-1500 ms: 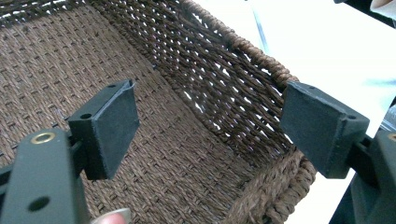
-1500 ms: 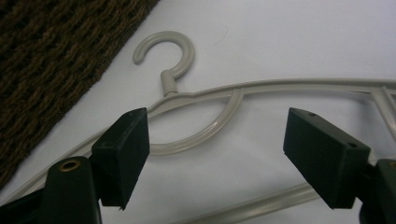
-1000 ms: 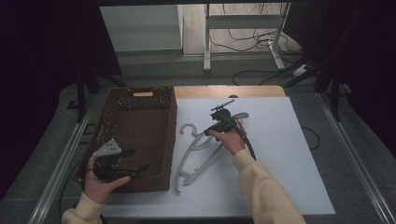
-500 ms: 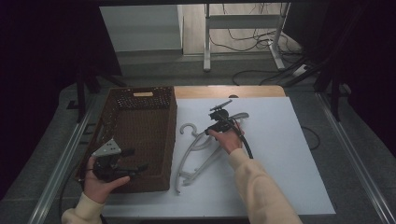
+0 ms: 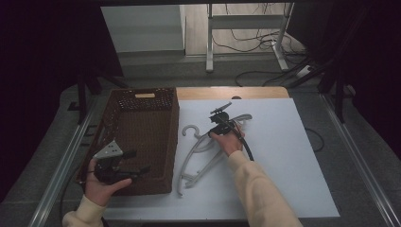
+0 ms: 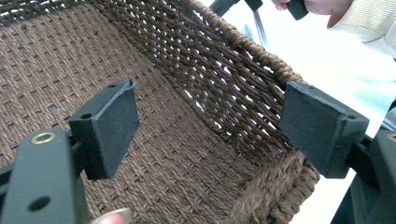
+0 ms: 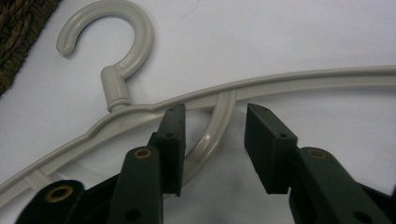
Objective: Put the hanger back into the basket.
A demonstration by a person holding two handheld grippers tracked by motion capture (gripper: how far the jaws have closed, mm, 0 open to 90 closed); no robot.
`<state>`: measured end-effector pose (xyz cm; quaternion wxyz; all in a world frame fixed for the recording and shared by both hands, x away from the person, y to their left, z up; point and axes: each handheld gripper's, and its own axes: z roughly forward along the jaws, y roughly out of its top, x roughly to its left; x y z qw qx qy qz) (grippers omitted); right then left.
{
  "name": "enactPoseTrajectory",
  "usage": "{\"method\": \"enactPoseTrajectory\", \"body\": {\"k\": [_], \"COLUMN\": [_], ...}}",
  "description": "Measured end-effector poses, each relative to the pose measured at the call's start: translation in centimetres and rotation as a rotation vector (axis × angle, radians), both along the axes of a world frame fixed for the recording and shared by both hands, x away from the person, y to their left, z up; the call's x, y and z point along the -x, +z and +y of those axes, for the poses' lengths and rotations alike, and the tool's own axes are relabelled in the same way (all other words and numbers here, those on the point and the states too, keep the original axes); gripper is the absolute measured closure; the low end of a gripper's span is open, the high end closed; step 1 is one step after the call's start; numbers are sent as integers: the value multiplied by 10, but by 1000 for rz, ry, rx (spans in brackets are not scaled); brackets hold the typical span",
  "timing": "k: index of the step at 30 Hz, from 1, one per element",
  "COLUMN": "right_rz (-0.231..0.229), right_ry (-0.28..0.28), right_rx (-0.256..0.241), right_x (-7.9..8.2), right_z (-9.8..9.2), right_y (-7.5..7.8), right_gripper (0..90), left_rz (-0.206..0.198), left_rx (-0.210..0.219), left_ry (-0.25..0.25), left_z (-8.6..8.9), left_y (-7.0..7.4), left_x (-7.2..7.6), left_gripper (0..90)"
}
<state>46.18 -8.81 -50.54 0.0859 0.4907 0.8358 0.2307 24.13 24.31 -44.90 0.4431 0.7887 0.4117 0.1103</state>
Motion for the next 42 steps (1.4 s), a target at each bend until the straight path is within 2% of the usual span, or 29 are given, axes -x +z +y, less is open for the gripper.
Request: {"method": "enactPoseTrajectory", "body": {"k": [4,8,16,23,28,31,35,42], "right_rz": [-4,0,43,48,71,72,68,18], "right_ry": [-9,-19,-58,-79,-106,-107,-102,-92], "right_rx": [12,20,-8,3,-33,-36,-18,84], "right_x": [1,1,0,1,-2,-2,-1,5], "right_z": [4,5,3,5,2,2,4,15], "right_y": [1,1,1,1,1,1,1,1], "right_gripper": [662,674,676,693,711,711,707,693], "left_rz": [-1,-1,-2,-4,-6,-5,-4,-7], "left_rx": [0,-2,-3,-8,-7,-6,-7,-9], "left_ry": [0,-1,-2,-6,-5,-4,-4,-8], "left_z": [0,0,0,-1,-1,0,0,-2], "left_y": [0,0,0,0,1,1,0,1], "left_x": [0,0,0,0,1,0,0,1], "left_gripper": [194,194,194,194,194,194,195,195]}}
